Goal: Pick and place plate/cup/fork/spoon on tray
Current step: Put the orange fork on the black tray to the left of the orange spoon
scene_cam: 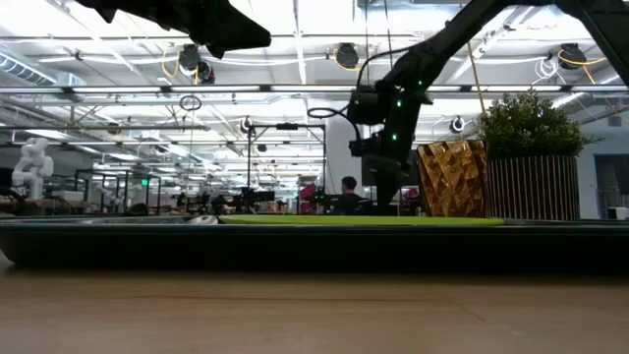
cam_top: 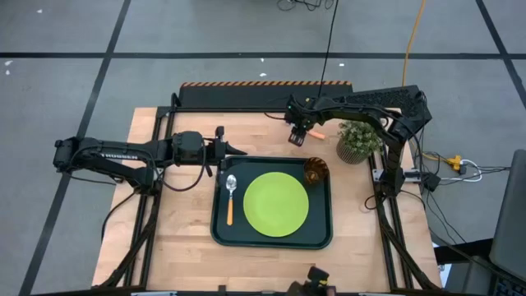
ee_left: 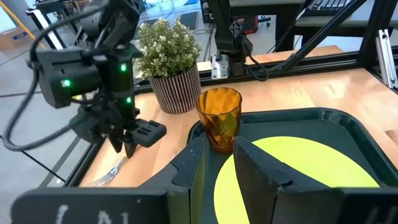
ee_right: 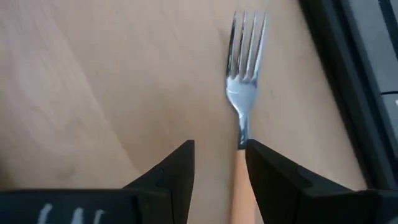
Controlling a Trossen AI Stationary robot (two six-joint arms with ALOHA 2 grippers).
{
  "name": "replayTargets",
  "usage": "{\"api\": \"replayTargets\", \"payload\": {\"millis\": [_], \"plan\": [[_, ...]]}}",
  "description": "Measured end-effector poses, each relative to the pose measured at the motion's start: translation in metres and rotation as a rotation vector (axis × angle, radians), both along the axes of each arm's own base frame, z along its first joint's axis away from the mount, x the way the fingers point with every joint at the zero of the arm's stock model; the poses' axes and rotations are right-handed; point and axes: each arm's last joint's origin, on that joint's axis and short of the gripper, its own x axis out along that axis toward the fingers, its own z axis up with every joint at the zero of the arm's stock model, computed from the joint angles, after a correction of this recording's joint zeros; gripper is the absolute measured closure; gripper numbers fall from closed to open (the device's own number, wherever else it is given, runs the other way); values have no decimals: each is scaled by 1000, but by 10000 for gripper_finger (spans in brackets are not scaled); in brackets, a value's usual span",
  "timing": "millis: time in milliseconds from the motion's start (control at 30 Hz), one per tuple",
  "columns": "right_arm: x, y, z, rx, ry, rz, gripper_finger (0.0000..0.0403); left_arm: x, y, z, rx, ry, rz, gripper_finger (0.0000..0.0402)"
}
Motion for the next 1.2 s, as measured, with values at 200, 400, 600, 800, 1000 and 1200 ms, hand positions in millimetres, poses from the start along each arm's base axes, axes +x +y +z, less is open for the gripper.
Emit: {"api": "replayTargets", "payload": {"millis": [200,400,600,800,1000,1200], "plan": [[-8,-2,-16,3,21,14,268,0,-1,0,24,1,-22,311],[-21,-9,-27,7,37,-16,268,0,-2,0,24,1,-23,311],[-28,-10,-35,13,39,-19,269,0,-2,0,31,2,-24,311],[-30,-6,-38,25,53,-15,297,0,-2,0,31,2,-23,311],[-29,-3,-38,27,58,-11,382,0,-2,0,30,2,-22,311],[-28,-1,-27,36,51,-42,382,0,-2,0,29,2,-22,311]]}}
